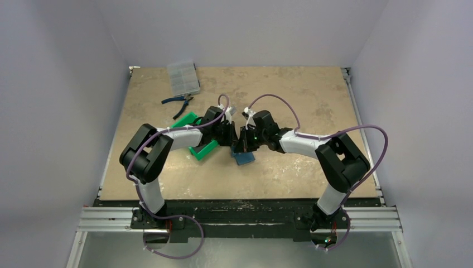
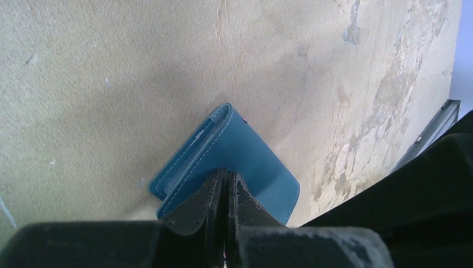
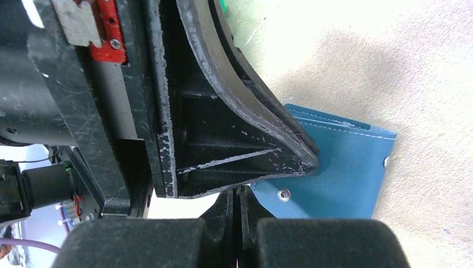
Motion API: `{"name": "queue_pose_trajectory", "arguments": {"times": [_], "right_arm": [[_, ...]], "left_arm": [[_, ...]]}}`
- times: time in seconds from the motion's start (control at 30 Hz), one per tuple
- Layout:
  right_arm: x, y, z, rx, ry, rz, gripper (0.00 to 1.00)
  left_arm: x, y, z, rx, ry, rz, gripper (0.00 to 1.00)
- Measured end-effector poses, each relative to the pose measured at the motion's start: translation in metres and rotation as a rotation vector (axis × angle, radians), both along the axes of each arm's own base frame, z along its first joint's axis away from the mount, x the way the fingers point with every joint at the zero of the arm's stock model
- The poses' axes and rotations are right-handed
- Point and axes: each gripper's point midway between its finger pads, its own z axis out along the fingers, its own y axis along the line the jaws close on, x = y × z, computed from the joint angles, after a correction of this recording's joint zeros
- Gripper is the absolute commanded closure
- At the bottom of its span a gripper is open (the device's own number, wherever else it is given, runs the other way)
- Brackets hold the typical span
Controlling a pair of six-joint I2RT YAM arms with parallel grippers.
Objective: Put the credit cards into the card holder
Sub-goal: Close the card holder.
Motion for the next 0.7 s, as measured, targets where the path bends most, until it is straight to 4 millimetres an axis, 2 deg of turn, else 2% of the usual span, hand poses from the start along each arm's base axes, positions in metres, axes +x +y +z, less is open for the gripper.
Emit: {"name": "queue_pose_trajectory", "arguments": {"times": [0.37, 0.7], "right_arm": [[0.011, -0.011, 0.006, -0.032, -0.057, -0.08, 1.0], [0.015, -0.024, -0.005, -0.103, -0.054, -0.142, 1.0]], "left_arm": [[0.002, 0.002, -0.001, 0.01, -0.022, -0.016, 1.0], [0.002, 0.003, -0.001, 0.012, -0.026, -0.021, 1.0]]}}
